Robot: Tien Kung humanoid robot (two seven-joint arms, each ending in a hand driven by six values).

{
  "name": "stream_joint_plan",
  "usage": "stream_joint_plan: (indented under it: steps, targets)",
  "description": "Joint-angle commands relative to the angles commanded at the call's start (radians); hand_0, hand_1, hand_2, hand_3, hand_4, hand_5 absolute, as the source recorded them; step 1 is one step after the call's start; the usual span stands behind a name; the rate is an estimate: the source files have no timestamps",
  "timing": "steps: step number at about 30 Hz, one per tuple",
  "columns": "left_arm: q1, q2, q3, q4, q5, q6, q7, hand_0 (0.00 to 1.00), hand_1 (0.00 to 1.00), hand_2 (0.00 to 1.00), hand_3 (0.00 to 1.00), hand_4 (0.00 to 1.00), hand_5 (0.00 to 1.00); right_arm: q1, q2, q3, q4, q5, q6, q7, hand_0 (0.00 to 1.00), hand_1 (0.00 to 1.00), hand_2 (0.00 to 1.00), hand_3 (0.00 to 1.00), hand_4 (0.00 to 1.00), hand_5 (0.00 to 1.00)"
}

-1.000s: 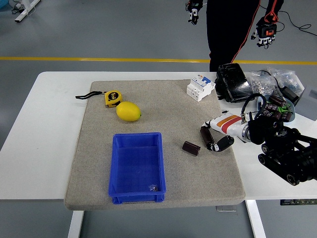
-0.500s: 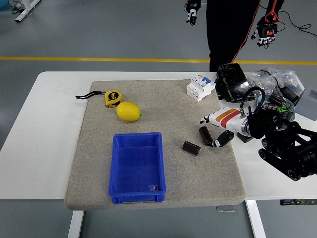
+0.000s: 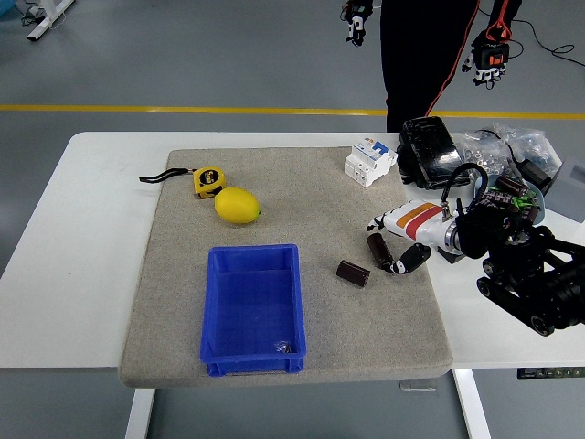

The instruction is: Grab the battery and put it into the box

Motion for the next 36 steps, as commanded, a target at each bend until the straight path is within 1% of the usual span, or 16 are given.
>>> stream_joint_plan:
  steps: [1, 6, 7, 12, 13, 18, 19, 21, 25, 28, 32, 36]
  targets:
    - [0.000, 0.000, -0.001, 0.000, 0.001, 0.000, 0.000, 0.587, 0.595, 0.640, 0.583, 0.636, 0.590, -0.001, 0.000, 0.000, 0.000, 0.000, -0.001, 0.001, 0.594, 0.661, 0.750, 0.692, 0.783, 0.351]
    - [0.002, -0.001, -0.004, 0.000, 0.006, -0.001, 0.001, 0.587, 0.595, 0.640, 0.583, 0.636, 0.590, -0.003, 0.002, -0.001, -0.002, 0.001, -0.004, 0.002, 0.594, 0.661, 0.750, 0.692, 0.783, 0.351]
    - [0.002, -0.001, -0.004, 0.000, 0.007, -0.001, 0.001, 0.585, 0.595, 0.640, 0.583, 0.636, 0.589, -0.004, 0.003, -0.001, -0.002, 0.002, -0.005, 0.002, 0.532, 0.628, 0.722, 0.631, 0.764, 0.352]
    - [0.004, -0.001, -0.008, 0.000, 0.013, -0.002, 0.003, 0.585, 0.595, 0.640, 0.583, 0.636, 0.589, -0.006, 0.003, -0.001, -0.002, 0.004, -0.009, 0.004, 0.532, 0.628, 0.722, 0.631, 0.764, 0.352]
    - [0.005, -0.001, -0.009, 0.000, 0.014, -0.002, 0.003, 0.585, 0.595, 0.640, 0.583, 0.635, 0.589, -0.007, 0.003, 0.000, -0.002, 0.004, -0.009, 0.004, 0.477, 0.562, 0.662, 0.590, 0.727, 0.340]
    - [0.010, 0.000, -0.013, 0.000, 0.021, -0.003, 0.004, 0.585, 0.595, 0.640, 0.583, 0.635, 0.589, -0.009, -0.001, 0.009, 0.005, 0.008, -0.010, 0.003, 0.477, 0.562, 0.662, 0.590, 0.727, 0.340]
    - [0.011, 0.001, -0.014, 0.000, 0.022, -0.003, 0.004, 0.586, 0.596, 0.640, 0.583, 0.636, 0.589, -0.009, -0.002, 0.012, 0.008, 0.008, -0.011, 0.002, 0.457, 0.549, 0.643, 0.585, 0.723, 0.342]
    - [0.013, 0.001, -0.016, 0.001, 0.024, -0.003, 0.005, 0.586, 0.596, 0.640, 0.583, 0.636, 0.589, -0.009, -0.005, 0.019, 0.013, 0.009, -0.011, 0.001, 0.457, 0.549, 0.643, 0.585, 0.723, 0.342]
    - [0.017, 0.003, -0.015, 0.001, 0.024, -0.003, 0.005, 0.582, 0.593, 0.638, 0.583, 0.636, 0.590, -0.008, -0.015, 0.044, 0.037, 0.005, -0.013, -0.004, 0.457, 0.544, 0.636, 0.577, 0.714, 0.352]
    - [0.019, 0.005, -0.014, 0.002, 0.022, -0.003, 0.004, 0.582, 0.593, 0.638, 0.583, 0.636, 0.590, -0.006, -0.026, 0.068, 0.068, 0.001, -0.016, -0.008, 0.457, 0.544, 0.636, 0.577, 0.714, 0.352]
    - [0.020, 0.006, -0.009, 0.002, 0.015, -0.001, 0.002, 0.578, 0.592, 0.635, 0.583, 0.636, 0.590, -0.014, -0.045, 0.117, 0.141, 0.018, -0.033, -0.009, 0.455, 0.540, 0.630, 0.588, 0.710, 0.356]
    - [0.023, 0.006, -0.009, 0.003, 0.014, 0.000, 0.001, 0.578, 0.592, 0.635, 0.583, 0.636, 0.590, -0.017, -0.056, 0.175, 0.257, 0.009, -0.051, -0.020, 0.455, 0.540, 0.630, 0.588, 0.710, 0.356]
